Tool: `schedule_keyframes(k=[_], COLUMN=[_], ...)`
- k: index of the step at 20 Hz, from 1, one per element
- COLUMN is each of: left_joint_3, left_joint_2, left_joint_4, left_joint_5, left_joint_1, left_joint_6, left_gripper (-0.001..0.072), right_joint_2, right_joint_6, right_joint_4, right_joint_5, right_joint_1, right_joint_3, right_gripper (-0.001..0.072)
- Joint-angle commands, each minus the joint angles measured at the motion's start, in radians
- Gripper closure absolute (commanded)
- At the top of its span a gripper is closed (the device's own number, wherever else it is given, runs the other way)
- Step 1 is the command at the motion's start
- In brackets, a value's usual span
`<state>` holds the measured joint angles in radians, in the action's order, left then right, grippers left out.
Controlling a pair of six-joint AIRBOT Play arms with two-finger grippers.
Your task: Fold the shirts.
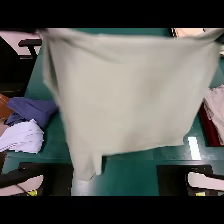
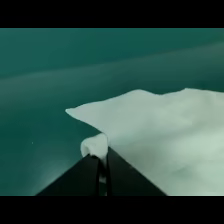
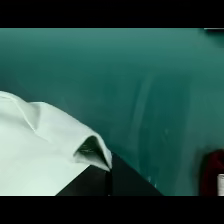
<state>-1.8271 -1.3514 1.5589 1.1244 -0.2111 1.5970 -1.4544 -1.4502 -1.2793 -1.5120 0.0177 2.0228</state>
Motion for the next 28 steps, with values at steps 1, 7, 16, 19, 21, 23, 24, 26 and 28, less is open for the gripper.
schedule_keyframes(k=[1, 7, 16, 19, 21, 23, 24, 26, 28], left_joint_3=[0.043, 0.024, 0.335, 0.673, 0.883, 1.054, 1.114, 1.204, 1.26], left_joint_2=[-0.233, -0.351, -0.02, 0.177, 0.282, 0.364, 0.393, 0.43, 0.433], left_joint_4=[0.014, 0.042, -0.048, -0.054, -0.111, -0.219, -0.276, -0.362, -0.371], left_joint_5=[0.011, 0.033, 0.269, 0.244, 0.228, 0.182, 0.152, 0.094, 0.06], left_joint_1=[0.0, 0.005, 0.133, 0.133, 0.133, 0.133, 0.133, 0.133, 0.133], left_joint_6=[-0.009, -0.034, -0.057, -0.048, -0.013, 0.003, 0.005, 0.005, 0.033], left_gripper=[0.0678, 0.0102, 0.0101, 0.0101, 0.0101, 0.0101, 0.0101, 0.01, 0.01], right_joint_2=[-0.22, -0.352, -0.04, 0.134, 0.218, 0.286, 0.317, 0.367, 0.408], right_joint_6=[-0.008, -0.008, 0.057, 0.063, 0.073, 0.1, 0.102, 0.11, 0.115], right_joint_4=[-0.024, 0.093, 0.163, 0.169, 0.227, 0.298, 0.319, 0.346, 0.344], right_joint_5=[0.015, 0.063, -0.078, -0.039, -0.027, 0.002, 0.02, 0.046, 0.047], right_joint_1=[0.05, 0.044, -0.064, -0.099, -0.115, -0.118, -0.117, -0.117, -0.117], right_joint_3=[0.001, 0.002, -0.368, -0.635, -0.773, -0.871, -0.904, -0.951, -0.969], right_gripper=[0.0701, 0.0363, 0.0367, 0.0367, 0.0367, 0.0367, 0.0367, 0.0367, 0.0367])
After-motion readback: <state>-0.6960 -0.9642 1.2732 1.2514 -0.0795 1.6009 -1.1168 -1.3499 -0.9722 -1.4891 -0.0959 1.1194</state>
